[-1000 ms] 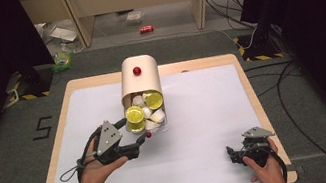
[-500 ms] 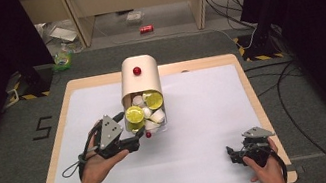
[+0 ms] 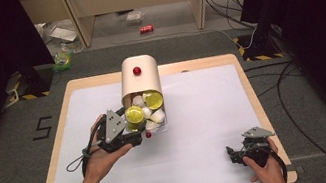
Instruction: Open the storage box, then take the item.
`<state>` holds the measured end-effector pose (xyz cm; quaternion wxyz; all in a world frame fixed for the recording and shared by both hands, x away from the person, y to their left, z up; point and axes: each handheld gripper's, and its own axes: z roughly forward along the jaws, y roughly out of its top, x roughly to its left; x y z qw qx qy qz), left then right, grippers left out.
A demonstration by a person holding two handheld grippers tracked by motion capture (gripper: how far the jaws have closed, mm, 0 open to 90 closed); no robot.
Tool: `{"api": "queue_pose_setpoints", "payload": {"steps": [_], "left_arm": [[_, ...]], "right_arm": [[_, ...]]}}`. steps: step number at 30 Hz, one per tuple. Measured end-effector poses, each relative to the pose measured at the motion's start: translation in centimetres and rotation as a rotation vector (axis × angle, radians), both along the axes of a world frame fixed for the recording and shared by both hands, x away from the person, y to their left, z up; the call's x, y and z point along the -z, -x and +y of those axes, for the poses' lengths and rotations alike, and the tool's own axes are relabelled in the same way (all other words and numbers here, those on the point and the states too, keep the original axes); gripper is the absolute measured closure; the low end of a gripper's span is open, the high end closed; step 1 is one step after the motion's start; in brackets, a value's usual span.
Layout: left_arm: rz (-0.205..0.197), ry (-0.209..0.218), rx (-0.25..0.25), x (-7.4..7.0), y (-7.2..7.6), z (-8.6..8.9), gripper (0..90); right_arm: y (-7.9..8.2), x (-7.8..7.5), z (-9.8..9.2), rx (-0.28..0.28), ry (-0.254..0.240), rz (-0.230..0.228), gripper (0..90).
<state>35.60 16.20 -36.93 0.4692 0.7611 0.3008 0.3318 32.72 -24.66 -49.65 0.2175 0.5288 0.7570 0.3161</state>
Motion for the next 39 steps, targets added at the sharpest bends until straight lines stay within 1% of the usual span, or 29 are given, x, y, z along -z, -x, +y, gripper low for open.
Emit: {"api": "queue_pose_setpoints", "payload": {"steps": [1,2,6,12,25,29,30,31,32,39], "left_arm": [[0.000,0.000,0.000,0.0,0.0,0.0,24.1],[-0.003,-0.009,-0.001,0.0,-0.2,-0.1,24.2],[-0.002,-0.012,-0.005,0.0,-0.5,-0.2,24.3],[0.004,-0.021,-0.003,0.2,-0.8,-0.4,24.4],[0.001,-0.037,-0.008,0.4,-1.2,-0.7,24.4],[-0.001,-0.058,-0.014,0.6,-1.3,-0.9,24.1],[-0.002,-0.058,-0.015,0.5,-1.2,-0.9,24.1],[-0.006,-0.059,-0.014,0.5,-1.2,-0.9,24.1],[-0.012,-0.064,-0.024,0.5,-1.2,-0.8,24.1],[-0.002,-0.073,-0.021,0.9,-1.4,-1.1,24.2]], "right_arm": [[0.0,0.0,0.0,0.000,0.000,0.000,6.7],[0.0,0.0,0.0,-0.001,-0.001,-0.001,6.7],[0.0,0.0,0.0,-0.001,-0.001,0.000,6.7],[0.0,0.0,0.0,-0.001,0.001,-0.003,6.8],[0.0,0.0,0.0,-0.002,0.001,-0.001,6.7],[0.0,0.0,0.0,-0.002,0.001,0.002,6.5],[0.0,0.0,0.0,0.000,0.001,0.000,6.5],[0.0,0.0,0.0,0.000,0.002,-0.001,6.5],[0.0,0.0,0.0,-0.002,0.003,-0.002,6.5],[0.0,0.0,0.0,-0.003,0.004,0.002,6.5]]}}
